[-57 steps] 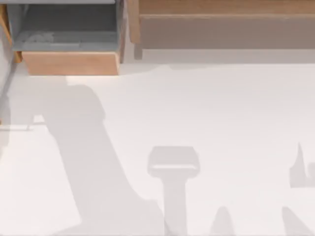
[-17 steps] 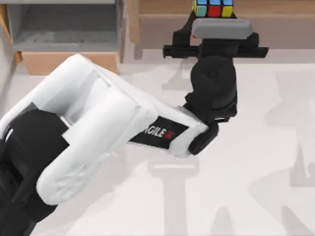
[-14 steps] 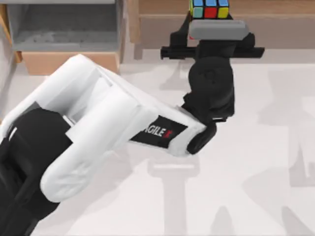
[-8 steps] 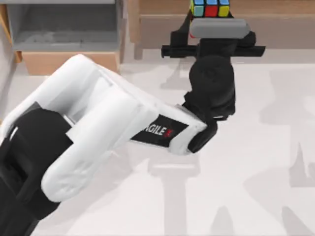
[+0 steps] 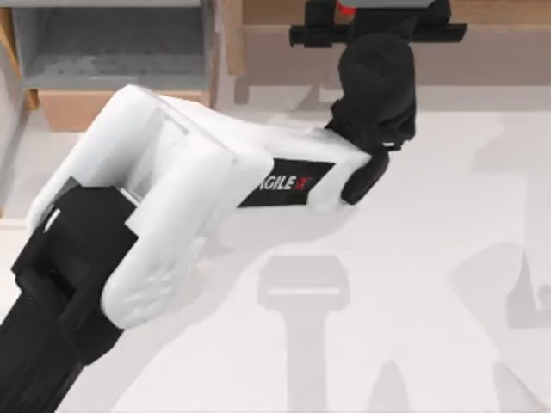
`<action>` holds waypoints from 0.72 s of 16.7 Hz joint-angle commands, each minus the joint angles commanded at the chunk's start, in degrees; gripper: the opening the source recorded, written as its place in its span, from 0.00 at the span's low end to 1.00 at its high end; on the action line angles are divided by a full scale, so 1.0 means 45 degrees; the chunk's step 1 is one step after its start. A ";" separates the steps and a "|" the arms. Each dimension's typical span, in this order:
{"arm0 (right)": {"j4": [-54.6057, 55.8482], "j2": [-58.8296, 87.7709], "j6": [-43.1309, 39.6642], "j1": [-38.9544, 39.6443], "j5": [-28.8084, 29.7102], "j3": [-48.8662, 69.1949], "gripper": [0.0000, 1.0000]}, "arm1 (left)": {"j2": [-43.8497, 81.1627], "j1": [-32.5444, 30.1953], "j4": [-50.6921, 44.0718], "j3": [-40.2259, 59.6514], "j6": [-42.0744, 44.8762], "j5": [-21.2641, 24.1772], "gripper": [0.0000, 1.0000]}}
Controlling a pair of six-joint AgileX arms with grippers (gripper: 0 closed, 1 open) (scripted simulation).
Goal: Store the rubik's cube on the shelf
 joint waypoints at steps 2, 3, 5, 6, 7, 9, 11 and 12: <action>0.0000 0.0000 0.0000 0.0000 0.0000 0.0000 1.00 | 0.0469 0.0331 -0.0689 0.1004 -0.0144 0.0269 0.00; 0.0000 0.0000 0.0000 0.0000 0.0000 0.0000 1.00 | 0.0686 0.0480 -0.0992 0.1423 -0.0213 0.0391 0.00; 0.0000 0.0000 0.0000 0.0000 0.0000 0.0000 1.00 | 0.1045 0.0690 -0.1462 0.2019 -0.0327 0.0583 0.00; 0.0000 0.0000 0.0000 0.0000 0.0000 0.0000 1.00 | 0.1167 0.0744 -0.1604 0.2183 -0.0366 0.0644 0.00; 0.0000 0.0000 0.0000 0.0000 0.0000 0.0000 1.00 | 0.1230 0.0766 -0.1670 0.2254 -0.0385 0.0672 0.00; 0.0000 0.0000 0.0000 0.0000 0.0000 0.0000 1.00 | 0.1231 0.0766 -0.1671 0.2255 -0.0385 0.0673 0.00; 0.0000 0.0000 0.0000 0.0000 0.0000 0.0000 1.00 | 0.1231 0.0766 -0.1671 0.2255 -0.0385 0.0673 0.00; 0.0000 0.0000 0.0000 0.0000 0.0000 0.0000 1.00 | 0.1231 0.0766 -0.1671 0.2255 -0.0385 0.0673 0.08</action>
